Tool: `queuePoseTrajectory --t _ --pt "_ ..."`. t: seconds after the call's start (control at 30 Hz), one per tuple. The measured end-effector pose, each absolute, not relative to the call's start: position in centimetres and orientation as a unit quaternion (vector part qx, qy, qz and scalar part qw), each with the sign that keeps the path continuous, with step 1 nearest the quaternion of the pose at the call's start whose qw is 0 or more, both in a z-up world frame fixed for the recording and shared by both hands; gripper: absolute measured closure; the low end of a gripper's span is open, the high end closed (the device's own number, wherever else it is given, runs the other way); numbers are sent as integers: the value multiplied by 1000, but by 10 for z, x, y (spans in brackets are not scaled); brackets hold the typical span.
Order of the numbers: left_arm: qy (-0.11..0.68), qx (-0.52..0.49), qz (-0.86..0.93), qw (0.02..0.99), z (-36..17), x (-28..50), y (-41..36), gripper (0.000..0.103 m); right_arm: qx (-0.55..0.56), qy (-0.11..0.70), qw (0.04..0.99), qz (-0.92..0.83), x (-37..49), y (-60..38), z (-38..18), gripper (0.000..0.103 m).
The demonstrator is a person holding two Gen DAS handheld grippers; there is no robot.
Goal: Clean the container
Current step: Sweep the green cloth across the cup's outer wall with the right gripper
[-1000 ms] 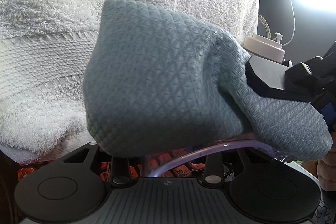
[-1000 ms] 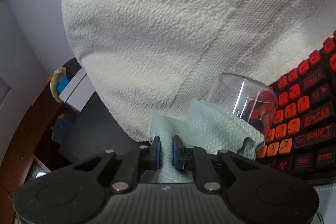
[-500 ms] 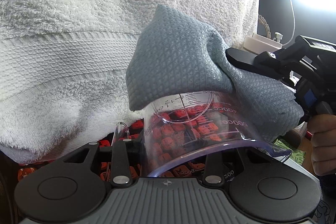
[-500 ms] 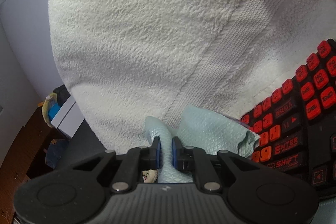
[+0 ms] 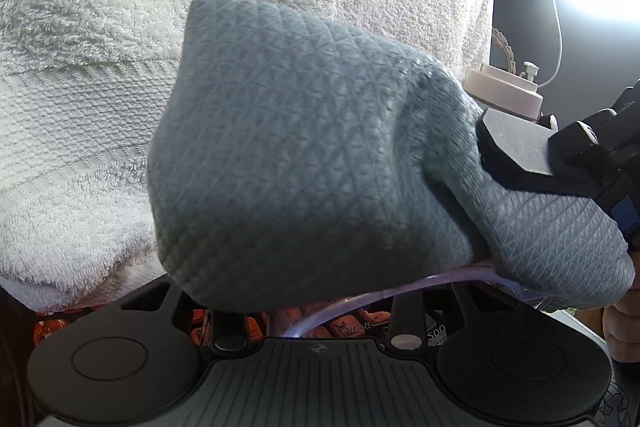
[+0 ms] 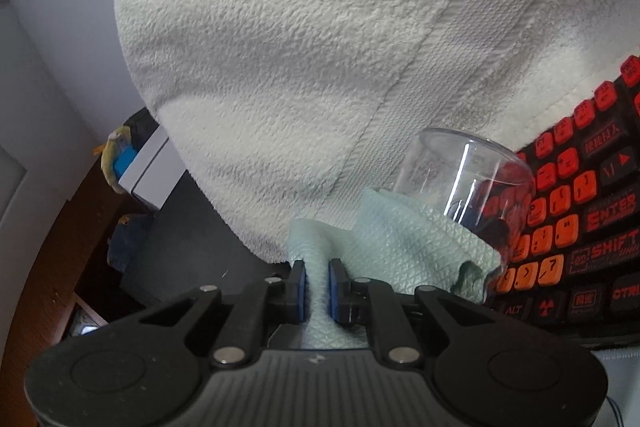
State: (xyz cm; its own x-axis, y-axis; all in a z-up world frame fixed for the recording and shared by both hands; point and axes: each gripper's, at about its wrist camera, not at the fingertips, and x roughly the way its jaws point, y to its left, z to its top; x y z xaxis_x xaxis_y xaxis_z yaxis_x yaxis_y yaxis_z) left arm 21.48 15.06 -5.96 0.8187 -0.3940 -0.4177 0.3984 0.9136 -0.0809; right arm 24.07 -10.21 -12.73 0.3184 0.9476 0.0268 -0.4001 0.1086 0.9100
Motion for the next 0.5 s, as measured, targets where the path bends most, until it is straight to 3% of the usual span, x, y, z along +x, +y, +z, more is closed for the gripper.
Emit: queuePoseTrajectory --t 0.5 --pt "218 4 -209 953 -59 216 151 67 508 282 696 422 254 -134 -139 94"
